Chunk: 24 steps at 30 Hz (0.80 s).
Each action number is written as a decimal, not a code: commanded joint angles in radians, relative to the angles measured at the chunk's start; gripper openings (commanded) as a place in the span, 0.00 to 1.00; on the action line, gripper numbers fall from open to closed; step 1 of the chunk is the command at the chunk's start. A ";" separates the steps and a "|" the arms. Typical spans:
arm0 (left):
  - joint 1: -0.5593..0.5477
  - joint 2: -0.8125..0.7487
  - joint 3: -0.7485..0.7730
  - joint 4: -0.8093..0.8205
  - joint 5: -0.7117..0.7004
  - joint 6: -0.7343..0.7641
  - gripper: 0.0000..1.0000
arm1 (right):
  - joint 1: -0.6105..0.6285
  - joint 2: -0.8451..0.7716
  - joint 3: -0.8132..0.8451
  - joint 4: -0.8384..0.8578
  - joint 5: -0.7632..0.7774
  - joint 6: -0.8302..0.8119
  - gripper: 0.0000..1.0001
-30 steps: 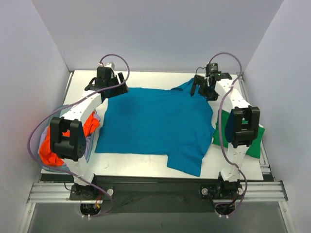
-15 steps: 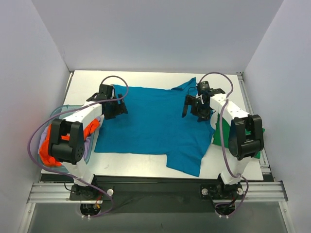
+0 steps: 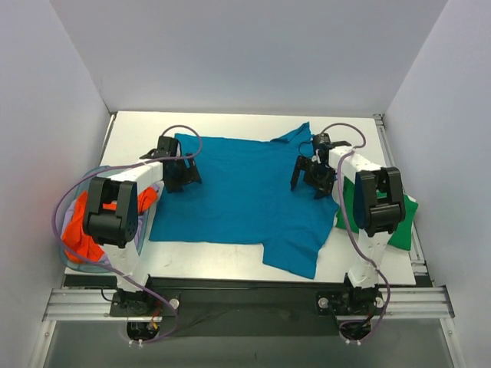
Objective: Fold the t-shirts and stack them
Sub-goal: Flatten out the tshirt
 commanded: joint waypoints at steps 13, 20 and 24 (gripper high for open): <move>0.004 0.284 0.310 -0.017 0.063 0.021 0.86 | -0.061 0.271 0.404 -0.182 0.040 0.008 0.93; -0.006 0.439 0.546 -0.092 0.086 0.041 0.86 | -0.107 0.369 0.576 -0.255 0.027 0.017 0.93; -0.019 0.458 0.632 -0.121 0.087 0.057 0.86 | -0.124 0.395 0.642 -0.280 0.014 0.026 0.93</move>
